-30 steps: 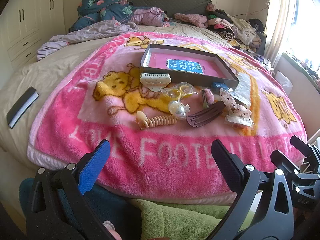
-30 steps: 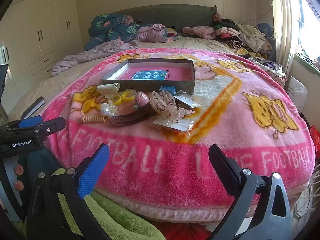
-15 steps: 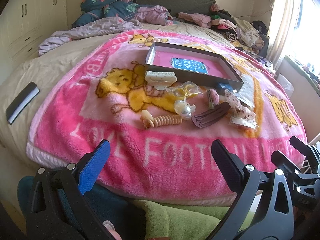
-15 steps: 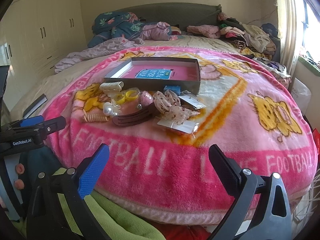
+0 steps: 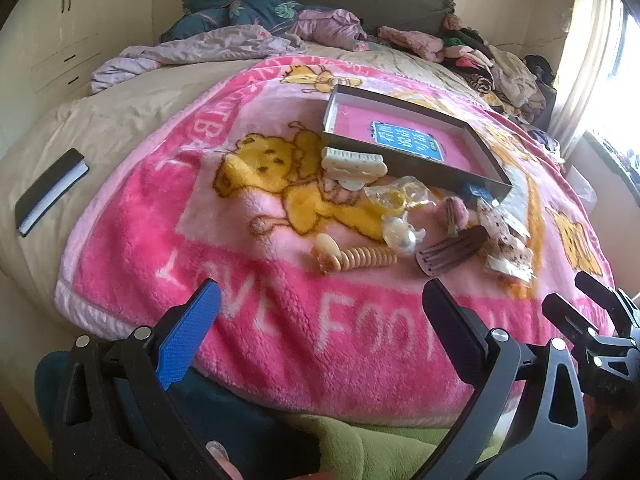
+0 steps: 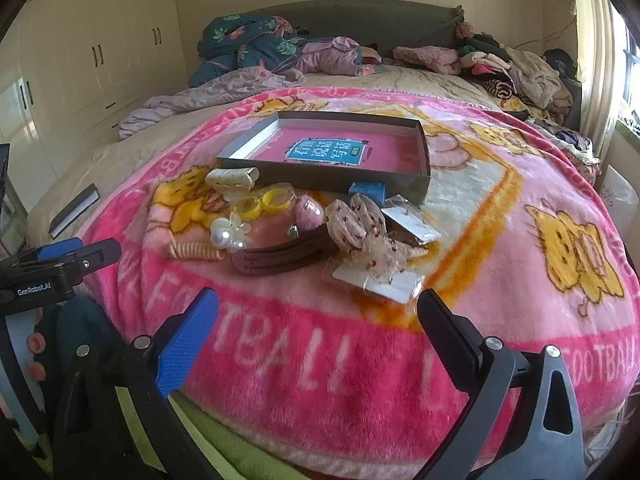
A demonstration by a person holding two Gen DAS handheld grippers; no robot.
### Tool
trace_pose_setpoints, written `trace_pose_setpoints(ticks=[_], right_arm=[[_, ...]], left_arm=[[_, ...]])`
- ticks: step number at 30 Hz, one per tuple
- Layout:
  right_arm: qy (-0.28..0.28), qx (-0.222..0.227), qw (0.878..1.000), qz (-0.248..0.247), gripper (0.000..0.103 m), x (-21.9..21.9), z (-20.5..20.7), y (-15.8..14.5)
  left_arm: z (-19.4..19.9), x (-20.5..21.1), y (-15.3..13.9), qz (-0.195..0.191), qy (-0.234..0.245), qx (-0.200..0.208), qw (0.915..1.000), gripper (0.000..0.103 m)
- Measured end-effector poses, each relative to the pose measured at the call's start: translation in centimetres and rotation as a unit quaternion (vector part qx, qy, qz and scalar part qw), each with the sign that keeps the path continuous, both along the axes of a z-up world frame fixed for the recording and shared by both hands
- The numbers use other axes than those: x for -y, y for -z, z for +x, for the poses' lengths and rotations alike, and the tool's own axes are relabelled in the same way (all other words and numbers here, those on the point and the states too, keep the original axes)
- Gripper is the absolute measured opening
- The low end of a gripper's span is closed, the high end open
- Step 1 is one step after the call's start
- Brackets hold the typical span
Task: Organize jewelry
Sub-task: 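Grasp the white comb claw clip with the left tool while the right tool grasps the bow clip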
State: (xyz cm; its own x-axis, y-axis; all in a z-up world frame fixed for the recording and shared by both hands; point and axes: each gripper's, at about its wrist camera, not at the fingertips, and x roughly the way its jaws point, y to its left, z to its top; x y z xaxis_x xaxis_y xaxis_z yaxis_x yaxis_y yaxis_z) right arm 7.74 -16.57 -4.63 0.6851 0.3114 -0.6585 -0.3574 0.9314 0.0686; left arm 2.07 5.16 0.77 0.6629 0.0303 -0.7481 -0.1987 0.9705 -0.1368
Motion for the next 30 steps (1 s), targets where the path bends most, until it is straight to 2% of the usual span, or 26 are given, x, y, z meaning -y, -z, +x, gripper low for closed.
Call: trace_pose_setpoints(ticks=[13, 24, 30], right_arm=[[0.018, 0.001, 1.000, -0.001, 0.097, 0.7, 3.5, 0.3], [0.025, 0.002, 0.999, -0.029, 0.097, 0.7, 6.3, 1.9], [0.022, -0.005, 0.999, -0.034, 0.096, 0.2, 8.0, 2.7]], left_arm=[[4.6, 0.0, 0.3, -0.002, 0.008, -0.014, 0.9999, 0.093], [9.9, 1.3, 1.3, 0.007, 0.033, -0.035, 0.9988, 0.093], [12.7, 0.5, 2.0, -0.004, 0.033, -0.048, 0.9983, 0.093]])
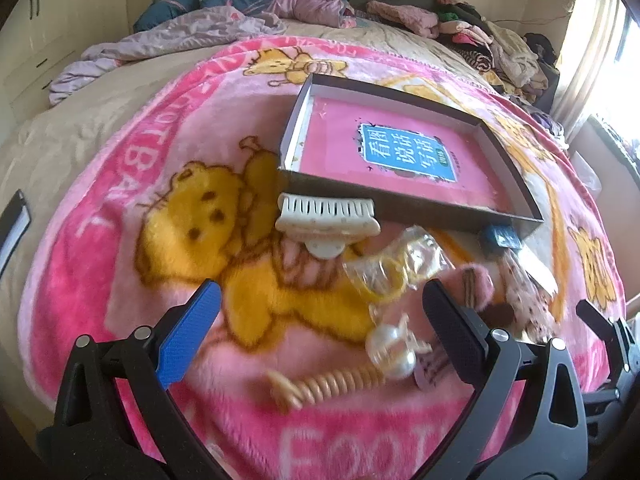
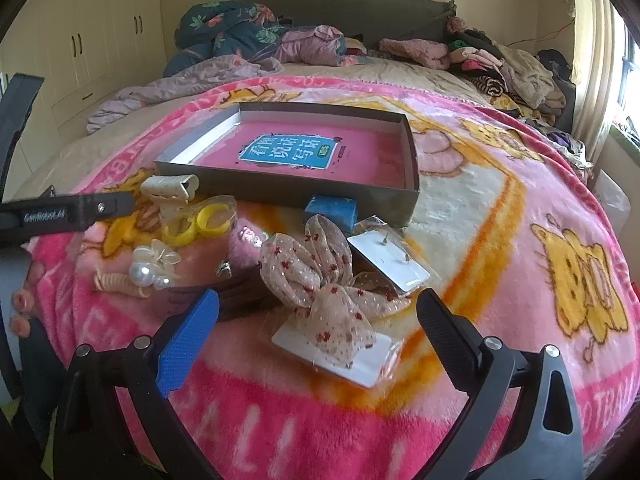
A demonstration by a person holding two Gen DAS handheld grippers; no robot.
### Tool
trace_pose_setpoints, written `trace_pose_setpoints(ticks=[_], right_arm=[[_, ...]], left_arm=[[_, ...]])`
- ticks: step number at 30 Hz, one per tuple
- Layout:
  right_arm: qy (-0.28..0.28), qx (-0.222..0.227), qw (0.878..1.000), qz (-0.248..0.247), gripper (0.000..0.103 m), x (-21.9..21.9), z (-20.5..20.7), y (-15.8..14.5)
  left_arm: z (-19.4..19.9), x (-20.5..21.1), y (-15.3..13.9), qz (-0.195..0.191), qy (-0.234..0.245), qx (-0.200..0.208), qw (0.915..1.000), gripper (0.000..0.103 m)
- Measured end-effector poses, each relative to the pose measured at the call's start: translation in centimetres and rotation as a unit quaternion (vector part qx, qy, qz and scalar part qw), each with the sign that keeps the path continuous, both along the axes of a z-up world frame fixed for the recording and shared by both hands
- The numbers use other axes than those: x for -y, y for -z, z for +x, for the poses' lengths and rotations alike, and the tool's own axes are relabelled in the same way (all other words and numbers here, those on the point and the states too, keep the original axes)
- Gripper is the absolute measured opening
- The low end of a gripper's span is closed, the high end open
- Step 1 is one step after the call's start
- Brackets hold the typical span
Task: Organize jewelry
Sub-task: 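Grasp the white comb claw clip with the left tool while the right tool grasps the bow clip, then carry the white clip into the grey box with the left tool while the right tool carries the bow in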
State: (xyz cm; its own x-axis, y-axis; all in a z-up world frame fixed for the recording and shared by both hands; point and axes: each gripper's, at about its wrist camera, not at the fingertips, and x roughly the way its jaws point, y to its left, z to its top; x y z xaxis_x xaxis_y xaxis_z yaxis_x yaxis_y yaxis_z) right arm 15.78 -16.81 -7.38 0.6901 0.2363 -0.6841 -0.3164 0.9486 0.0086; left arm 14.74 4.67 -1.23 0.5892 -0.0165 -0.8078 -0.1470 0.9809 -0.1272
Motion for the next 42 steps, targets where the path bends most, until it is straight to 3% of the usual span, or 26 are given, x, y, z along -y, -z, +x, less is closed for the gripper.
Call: trace_pose_setpoints(ticks=[4, 6, 10, 16, 18, 20, 26, 42], right_arm=[[-0.003, -0.003, 1.000, -0.005, 0.096, -0.4, 1.1, 0.6], [-0.006, -0.005, 1.000, -0.003, 0.086, -0.4, 1.4, 0.7], [-0.013, -0.017, 1.000, -0.010, 0.079, -0.8, 2.2, 1.4], [-0.028, -0.032, 0.999, -0.003, 0.044, -0.7, 2.9, 2.1], [-0.035, -0.033, 0.999, 0.009, 0.025, -0.3, 3.0, 1.9], [-0.040, -0.031, 0.999, 0.019, 0.014, 0.0, 3.0, 1.6], [-0.038, -0.023, 0.998, 0.042, 0.009, 1.3, 2.6, 0.7], [-0.043, -0.003, 0.997, 0.069, 0.008, 0.4, 2.3, -2.6]], left_arm=[[1.9, -0.6, 0.9, -0.008, -0.004, -0.013, 0.9999, 0.093], [2.6, -0.8, 1.3, -0.022, -0.001, -0.016, 0.9996, 0.093], [4.0, -1.0, 2.2, -0.030, -0.002, -0.026, 0.9992, 0.093], [5.9, -0.9, 3.1, -0.038, -0.002, -0.037, 0.9986, 0.093], [6.4, -1.0, 3.4, -0.041, -0.003, -0.041, 0.9983, 0.093], [6.8, -1.0, 3.8, -0.043, -0.008, -0.044, 0.9980, 0.092], [7.6, -0.9, 4.3, -0.038, -0.005, -0.048, 0.9981, 0.068], [4.9, -2.1, 1.4, -0.030, 0.018, -0.006, 0.9994, 0.066]])
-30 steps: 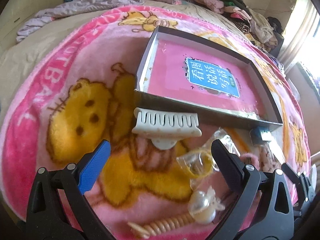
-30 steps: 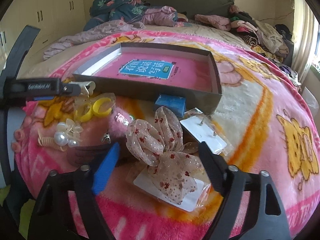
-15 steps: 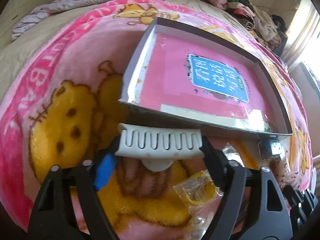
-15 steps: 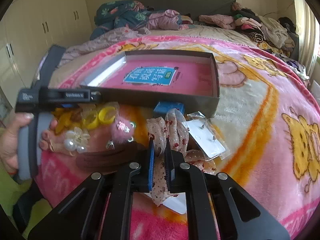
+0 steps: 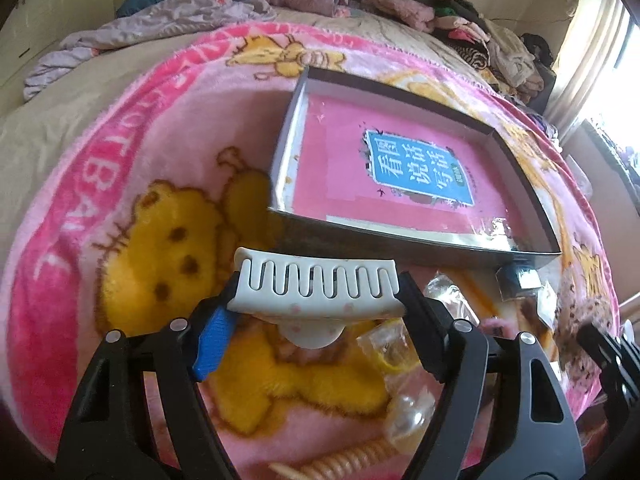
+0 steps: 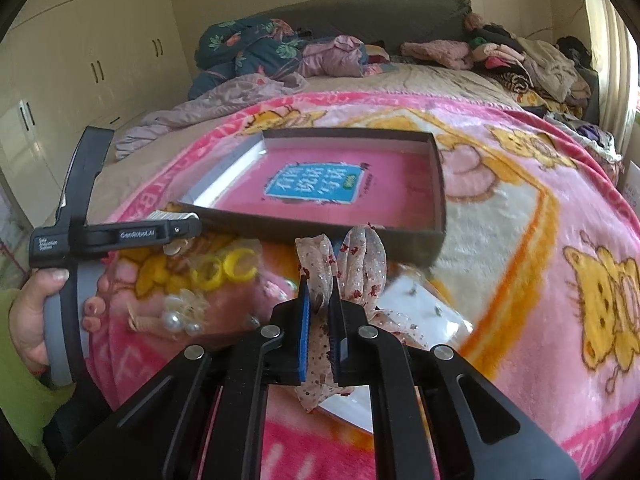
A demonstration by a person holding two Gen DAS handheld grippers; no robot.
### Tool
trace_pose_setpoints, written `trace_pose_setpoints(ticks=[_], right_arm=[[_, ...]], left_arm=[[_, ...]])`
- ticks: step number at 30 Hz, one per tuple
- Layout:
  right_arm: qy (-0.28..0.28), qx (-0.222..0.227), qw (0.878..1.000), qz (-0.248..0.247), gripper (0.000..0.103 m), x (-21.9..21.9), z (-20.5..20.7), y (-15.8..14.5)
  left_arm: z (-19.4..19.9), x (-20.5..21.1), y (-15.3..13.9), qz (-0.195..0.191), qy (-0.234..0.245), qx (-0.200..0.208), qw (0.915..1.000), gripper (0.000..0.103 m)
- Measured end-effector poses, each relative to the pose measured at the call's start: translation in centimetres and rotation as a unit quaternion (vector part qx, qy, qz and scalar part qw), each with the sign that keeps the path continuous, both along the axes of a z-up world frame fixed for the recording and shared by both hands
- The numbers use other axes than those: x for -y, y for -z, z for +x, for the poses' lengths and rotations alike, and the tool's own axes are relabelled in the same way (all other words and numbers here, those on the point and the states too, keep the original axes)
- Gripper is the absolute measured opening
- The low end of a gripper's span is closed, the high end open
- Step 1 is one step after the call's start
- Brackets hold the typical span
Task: Organize jewelry
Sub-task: 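Carry the white clip into the grey box with the left tool while the right tool carries the bow in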
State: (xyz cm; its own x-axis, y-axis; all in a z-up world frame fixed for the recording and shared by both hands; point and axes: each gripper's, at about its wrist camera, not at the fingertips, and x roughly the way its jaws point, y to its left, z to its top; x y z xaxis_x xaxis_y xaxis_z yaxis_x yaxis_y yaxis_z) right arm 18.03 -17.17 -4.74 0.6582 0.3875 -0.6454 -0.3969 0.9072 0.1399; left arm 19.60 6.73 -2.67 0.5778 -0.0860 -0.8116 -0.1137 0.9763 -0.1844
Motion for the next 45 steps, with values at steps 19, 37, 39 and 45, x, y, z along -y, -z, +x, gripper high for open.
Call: trace_pose_setpoints(ticks=[19, 37, 39, 45], right_arm=[[-0.032, 0.031, 0.998, 0.033, 0.008, -4.1, 4.7, -3.4], [0.034, 0.008, 0.999, 0.017, 0.008, -0.5, 12.6, -2.4], [0.042, 0.005, 0.999, 0.011, 0.008, -0.1, 13.3, -2.1], [0.061, -0.007, 0.998, 0.000, 0.008, 0.8, 15.1, -1.1]], left_arm=[[0.3, -3.3, -4.7, 0.025, -0.023, 0.027, 0.9991, 0.067], [7.7, 0.0, -4.4, 0.027, 0.017, 0.011, 0.9994, 0.067], [8.4, 0.4, -4.1, 0.023, 0.022, 0.008, 0.9995, 0.067], [10.5, 1.6, -2.6, 0.016, 0.046, 0.000, 0.9988, 0.067]])
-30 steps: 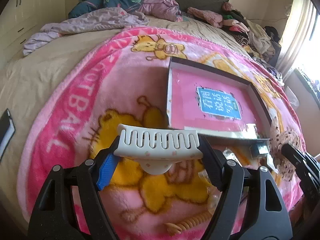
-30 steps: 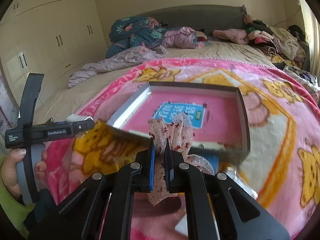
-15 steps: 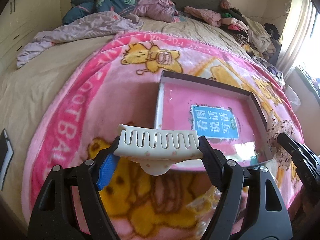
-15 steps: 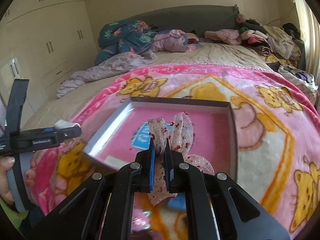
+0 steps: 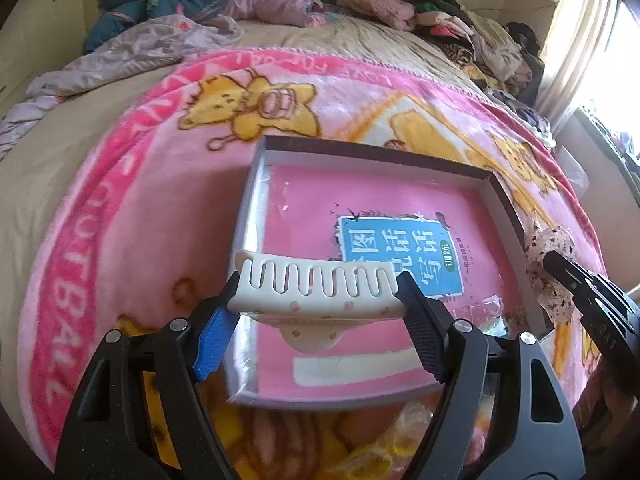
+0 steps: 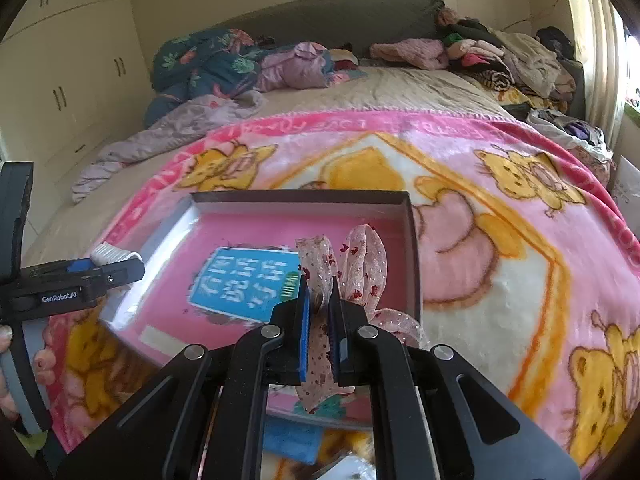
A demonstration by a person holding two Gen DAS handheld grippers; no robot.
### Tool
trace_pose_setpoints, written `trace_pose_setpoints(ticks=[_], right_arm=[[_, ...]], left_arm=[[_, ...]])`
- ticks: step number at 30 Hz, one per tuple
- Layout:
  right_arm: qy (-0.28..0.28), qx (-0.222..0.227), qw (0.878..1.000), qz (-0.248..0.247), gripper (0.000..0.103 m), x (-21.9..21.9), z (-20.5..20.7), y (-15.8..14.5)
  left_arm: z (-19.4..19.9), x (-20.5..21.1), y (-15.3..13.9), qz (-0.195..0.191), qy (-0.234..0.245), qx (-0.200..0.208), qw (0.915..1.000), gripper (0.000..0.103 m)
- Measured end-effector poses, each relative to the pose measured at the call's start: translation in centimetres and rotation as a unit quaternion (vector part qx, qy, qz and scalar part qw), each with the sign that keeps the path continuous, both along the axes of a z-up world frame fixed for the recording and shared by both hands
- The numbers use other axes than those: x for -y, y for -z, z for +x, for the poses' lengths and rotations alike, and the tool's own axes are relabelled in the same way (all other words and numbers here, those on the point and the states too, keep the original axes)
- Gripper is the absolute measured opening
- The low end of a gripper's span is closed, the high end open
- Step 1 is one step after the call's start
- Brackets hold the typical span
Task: Organize jewelry
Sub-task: 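Carry the white clip into the grey box with the left tool while the right tool carries the bow in, then open both tools and withdraw them from the grey box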
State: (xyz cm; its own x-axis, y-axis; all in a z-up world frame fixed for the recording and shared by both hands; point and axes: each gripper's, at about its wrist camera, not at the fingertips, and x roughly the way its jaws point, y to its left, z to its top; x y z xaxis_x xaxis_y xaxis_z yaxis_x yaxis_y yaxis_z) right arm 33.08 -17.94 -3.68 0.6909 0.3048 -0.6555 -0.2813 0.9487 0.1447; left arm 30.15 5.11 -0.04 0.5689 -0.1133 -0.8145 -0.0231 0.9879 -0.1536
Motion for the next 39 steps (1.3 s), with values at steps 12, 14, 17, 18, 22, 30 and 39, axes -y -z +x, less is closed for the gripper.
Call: trace_pose_setpoints(ticks=[12, 14, 17, 18, 22, 30, 39], right_arm=[[0.016, -0.029, 0.999, -0.036, 0.008, -1.3, 2.8, 3.2], [0.013, -0.036, 0.999, -0.034, 0.009, -1.7, 3.1, 3.6], [0.009, -0.042, 0.999, -0.034, 0.013, -2.3, 3.4, 4.1], [0.008, -0.044, 0.998, -0.034, 0.013, -2.5, 3.4, 4.3], [0.007, -0.052, 0.998, -0.028, 0.019, -2.7, 3.4, 4.6], [0.007, -0.056, 0.998, -0.022, 0.054, -2.7, 2.6, 4.5], [0.015, -0.040, 0.999, -0.004, 0.075, -2.2, 0.1, 2.7]], left_arm=[[2.4, 0.9, 3.1, -0.004, 0.036, -0.022, 0.9991, 0.067], [2.4, 0.8, 3.3, -0.005, 0.040, -0.024, 0.9989, 0.067], [2.4, 0.5, 3.4, -0.009, 0.042, -0.025, 0.9988, 0.067], [2.3, 0.4, 3.4, -0.009, 0.043, -0.024, 0.9988, 0.067], [1.9, 0.3, 3.2, -0.011, 0.044, -0.025, 0.9987, 0.069], [1.1, -0.2, 2.2, -0.008, 0.038, -0.015, 0.9991, 0.078], [-1.3, -1.3, 0.1, -0.007, 0.023, -0.001, 0.9997, 0.084]])
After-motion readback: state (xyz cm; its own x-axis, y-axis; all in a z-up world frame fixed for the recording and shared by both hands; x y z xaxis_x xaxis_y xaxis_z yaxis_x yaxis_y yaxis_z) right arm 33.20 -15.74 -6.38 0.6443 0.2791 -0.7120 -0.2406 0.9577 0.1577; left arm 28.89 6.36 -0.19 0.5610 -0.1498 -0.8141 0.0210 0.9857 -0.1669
